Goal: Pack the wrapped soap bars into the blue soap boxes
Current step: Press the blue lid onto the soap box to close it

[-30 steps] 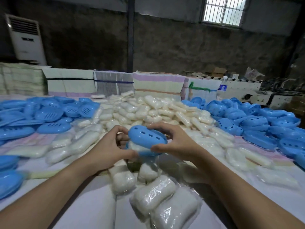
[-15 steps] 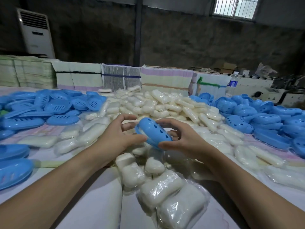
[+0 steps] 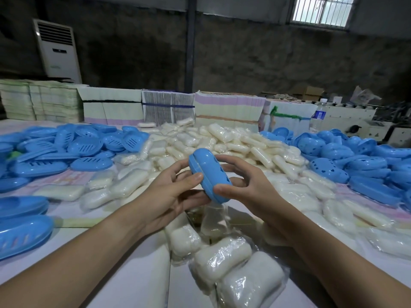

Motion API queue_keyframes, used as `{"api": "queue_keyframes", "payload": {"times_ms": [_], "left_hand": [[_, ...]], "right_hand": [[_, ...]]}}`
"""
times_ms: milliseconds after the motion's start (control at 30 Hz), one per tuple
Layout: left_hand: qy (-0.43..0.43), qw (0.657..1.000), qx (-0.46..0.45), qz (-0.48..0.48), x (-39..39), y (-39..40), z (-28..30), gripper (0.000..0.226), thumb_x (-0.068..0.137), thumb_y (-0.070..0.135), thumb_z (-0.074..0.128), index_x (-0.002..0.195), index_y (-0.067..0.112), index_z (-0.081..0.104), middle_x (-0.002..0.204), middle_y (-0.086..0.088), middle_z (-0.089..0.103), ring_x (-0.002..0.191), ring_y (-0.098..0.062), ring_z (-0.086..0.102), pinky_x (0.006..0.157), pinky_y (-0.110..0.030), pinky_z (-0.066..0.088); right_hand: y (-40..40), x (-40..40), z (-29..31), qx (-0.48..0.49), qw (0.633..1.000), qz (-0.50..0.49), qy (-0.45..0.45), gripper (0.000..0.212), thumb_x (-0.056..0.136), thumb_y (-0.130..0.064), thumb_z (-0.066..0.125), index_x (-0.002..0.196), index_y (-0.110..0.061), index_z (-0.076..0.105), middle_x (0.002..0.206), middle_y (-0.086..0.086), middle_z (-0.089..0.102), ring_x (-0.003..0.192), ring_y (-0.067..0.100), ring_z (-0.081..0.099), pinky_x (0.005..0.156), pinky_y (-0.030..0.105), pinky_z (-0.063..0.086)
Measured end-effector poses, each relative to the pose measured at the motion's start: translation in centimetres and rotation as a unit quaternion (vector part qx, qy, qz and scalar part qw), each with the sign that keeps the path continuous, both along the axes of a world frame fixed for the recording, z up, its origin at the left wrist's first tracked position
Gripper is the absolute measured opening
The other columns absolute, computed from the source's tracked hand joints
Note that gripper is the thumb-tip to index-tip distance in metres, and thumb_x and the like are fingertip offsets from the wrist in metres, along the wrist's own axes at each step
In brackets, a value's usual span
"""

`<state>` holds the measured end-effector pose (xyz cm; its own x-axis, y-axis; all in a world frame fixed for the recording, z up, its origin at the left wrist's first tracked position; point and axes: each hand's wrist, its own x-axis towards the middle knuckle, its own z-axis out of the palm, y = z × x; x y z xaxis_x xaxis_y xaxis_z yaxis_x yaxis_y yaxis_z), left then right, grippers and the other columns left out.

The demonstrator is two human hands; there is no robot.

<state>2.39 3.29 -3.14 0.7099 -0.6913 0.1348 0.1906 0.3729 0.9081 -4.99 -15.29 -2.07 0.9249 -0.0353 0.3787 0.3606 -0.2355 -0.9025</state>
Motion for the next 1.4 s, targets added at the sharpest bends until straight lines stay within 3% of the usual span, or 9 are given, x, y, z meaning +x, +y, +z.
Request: {"api": "queue_keyframes", "payload": {"times_ms": [167,333,567,767,1000,1167,1233,1333,1400], "left_hand": [[0.016,1.000,-0.018,-0.020,0.16,0.19,0.02,0.053,0.084,0.011,0.065,0.135,0.013,0.053,0.129,-0.022,0.065,0.108,-0.045,0.068,0.091,-0.050,0.057],[0.023,1.000,-0.007,-0.008,0.31,0.19,0.02,0.054,0.082,0.016,0.067,0.134,0.013,0.054,0.129,-0.021,0.066,0.106,-0.046,0.068,0.089,-0.047,0.059],[0.014,0.999,-0.023,-0.027,0.32,0.32,0.06,0.053,0.085,0.012,0.065,0.137,0.011,0.053,0.132,-0.024,0.062,0.111,-0.045,0.066,0.091,-0.047,0.058],[0.005,0.998,-0.039,-0.047,0.31,0.47,-0.09,0.052,0.088,0.005,0.062,0.139,0.009,0.050,0.133,-0.025,0.062,0.114,-0.044,0.065,0.090,-0.046,0.058],[0.004,0.998,-0.038,-0.050,0.36,0.48,-0.07,0.057,0.085,0.008,0.067,0.139,0.011,0.050,0.132,-0.023,0.063,0.115,-0.043,0.065,0.089,-0.045,0.059],[0.010,0.998,-0.039,-0.046,0.18,0.36,-0.06,0.057,0.084,0.009,0.066,0.139,0.010,0.050,0.131,-0.024,0.063,0.113,-0.043,0.066,0.086,-0.043,0.060],[0.023,0.998,-0.048,-0.043,0.12,0.32,0.00,0.055,0.084,0.011,0.067,0.137,0.011,0.053,0.131,-0.024,0.063,0.111,-0.044,0.067,0.083,-0.040,0.061],[0.036,0.997,-0.055,-0.039,0.08,0.35,0.12,0.060,0.079,0.016,0.072,0.135,0.010,0.054,0.130,-0.025,0.063,0.112,-0.045,0.066,0.084,-0.040,0.061],[0.055,0.996,-0.067,-0.037,0.06,0.33,0.23,0.063,0.077,0.018,0.074,0.135,0.008,0.053,0.129,-0.026,0.064,0.112,-0.046,0.066,0.088,-0.042,0.060]], "right_hand": [[0.33,0.16,-0.10,-0.006,1.000,-0.009,-0.017,0.060,0.063,-0.022,0.082,0.116,-0.044,0.064,0.121,0.001,0.063,0.097,0.028,0.070,0.080,0.037,0.059],[0.46,-0.08,0.03,-0.033,0.999,-0.028,-0.024,0.063,0.057,-0.036,0.084,0.116,-0.048,0.065,0.119,-0.011,0.064,0.106,0.013,0.066,0.078,0.026,0.055],[0.80,-0.51,0.31,-0.038,0.998,-0.056,-0.019,0.061,0.062,-0.025,0.082,0.118,-0.041,0.065,0.112,-0.017,0.065,0.102,0.006,0.066,0.076,0.020,0.054],[0.45,-0.66,0.38,-0.043,0.998,-0.045,-0.021,0.058,0.064,-0.023,0.081,0.116,-0.042,0.065,0.112,-0.022,0.066,0.106,0.006,0.065,0.084,0.027,0.057],[0.37,-0.25,-0.04,-0.100,0.991,-0.076,-0.049,0.059,0.060,-0.045,0.078,0.117,-0.046,0.063,0.118,-0.020,0.064,0.108,0.005,0.061,0.082,0.019,0.052],[0.32,-0.12,-0.22,-0.123,0.990,-0.061,-0.042,0.057,0.064,-0.047,0.077,0.120,-0.049,0.062,0.126,-0.022,0.061,0.115,0.006,0.059,0.092,0.028,0.053],[0.41,-0.09,-0.33,-0.120,0.989,-0.073,-0.047,0.061,0.064,-0.049,0.077,0.123,-0.047,0.062,0.126,-0.020,0.062,0.112,0.009,0.061,0.090,0.032,0.055],[0.43,-0.09,-0.40,-0.109,0.990,-0.062,-0.066,0.058,0.065,-0.048,0.079,0.120,-0.050,0.061,0.124,-0.022,0.062,0.107,0.007,0.062,0.082,0.024,0.054],[0.52,-0.36,-0.45,-0.124,0.986,-0.062,-0.095,0.064,0.068,-0.038,0.086,0.125,-0.045,0.058,0.126,-0.021,0.060,0.112,0.004,0.059,0.082,0.017,0.051]]}}
